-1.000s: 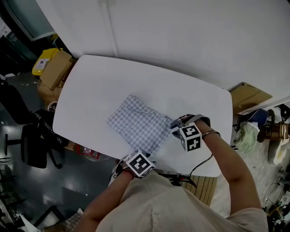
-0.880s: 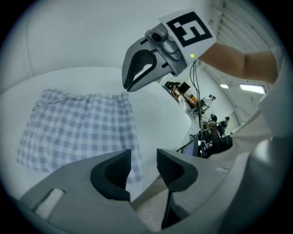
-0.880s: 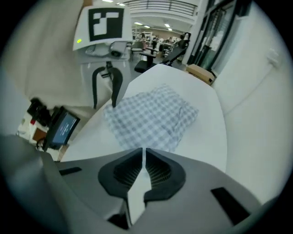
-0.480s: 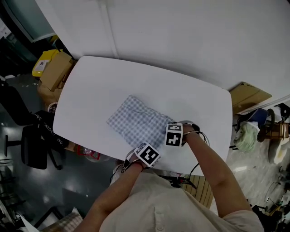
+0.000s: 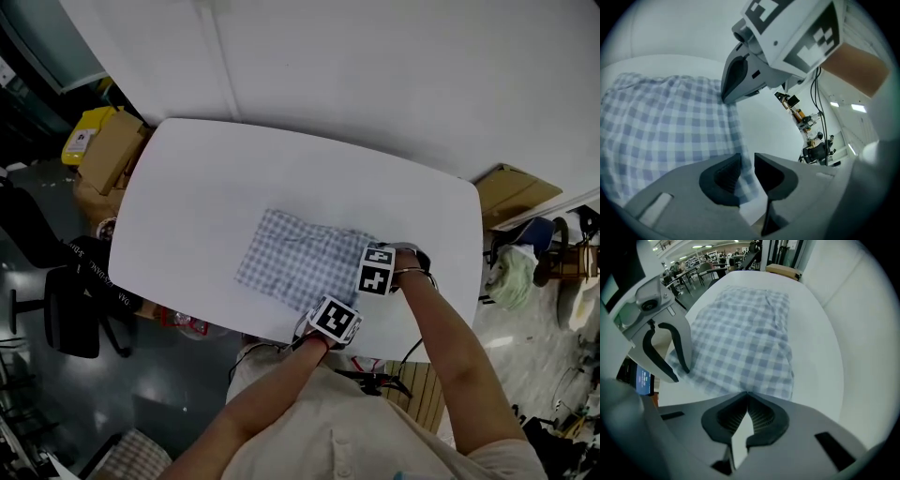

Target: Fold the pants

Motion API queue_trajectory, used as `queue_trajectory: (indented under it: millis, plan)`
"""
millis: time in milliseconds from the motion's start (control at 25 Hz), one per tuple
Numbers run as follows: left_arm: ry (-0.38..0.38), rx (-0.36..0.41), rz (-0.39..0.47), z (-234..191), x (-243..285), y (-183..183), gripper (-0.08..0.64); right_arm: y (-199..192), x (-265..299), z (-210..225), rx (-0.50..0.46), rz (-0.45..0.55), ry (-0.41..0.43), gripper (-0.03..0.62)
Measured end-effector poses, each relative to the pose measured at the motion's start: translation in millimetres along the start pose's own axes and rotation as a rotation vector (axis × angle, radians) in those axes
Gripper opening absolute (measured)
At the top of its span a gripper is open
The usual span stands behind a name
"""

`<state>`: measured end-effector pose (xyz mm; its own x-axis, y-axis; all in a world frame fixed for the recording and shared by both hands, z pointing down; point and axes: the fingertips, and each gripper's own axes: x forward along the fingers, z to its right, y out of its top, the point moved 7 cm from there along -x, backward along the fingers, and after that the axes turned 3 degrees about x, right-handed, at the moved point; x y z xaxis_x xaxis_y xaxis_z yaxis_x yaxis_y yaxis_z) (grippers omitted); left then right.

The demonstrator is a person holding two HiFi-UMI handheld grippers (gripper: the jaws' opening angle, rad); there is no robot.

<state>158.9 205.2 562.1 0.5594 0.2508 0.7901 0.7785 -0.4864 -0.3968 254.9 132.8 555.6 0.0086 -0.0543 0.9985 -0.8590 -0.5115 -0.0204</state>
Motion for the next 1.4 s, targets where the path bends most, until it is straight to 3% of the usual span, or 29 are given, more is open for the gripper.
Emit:
queue_trajectory:
  millis: [160, 280, 360, 440, 560, 720, 920, 1160, 1400]
  plan:
    - [-0.069, 0.056, -0.032, 3, -20, 9, 0.101, -4, -16, 14, 0.042, 0.026, 0.067, 0.02]
    - [-0.105, 0.076, 0.002, -1, -60, 4, 0.132, -3, -37, 27, 0.1, 0.08, 0.107, 0.02]
    - [-0.048, 0.117, 0.027, -15, -93, -8, 0.132, 12, -53, 42, 0.162, 0.176, 0.115, 0.02]
    - [0.065, 0.15, 0.018, -44, -122, -25, 0.132, 38, -66, 59, 0.203, 0.267, 0.121, 0.021]
    - [0.198, 0.124, -0.02, -94, -152, -47, 0.137, 87, -69, 78, 0.19, 0.315, 0.139, 0.023]
    - [0.258, 0.045, 0.02, -138, -176, -47, 0.147, 145, -63, 97, 0.182, 0.321, 0.17, 0.059]
    - [0.284, 0.046, 0.004, -164, -188, -47, 0.166, 196, -56, 112, 0.203, 0.33, 0.187, 0.096]
    - [0.269, 0.018, -0.034, -189, -183, -63, 0.169, 226, -36, 123, 0.234, 0.267, 0.199, 0.114]
    - [0.233, 0.01, -0.053, -198, -174, -65, 0.169, 247, -18, 126, 0.2, 0.159, 0.213, 0.112]
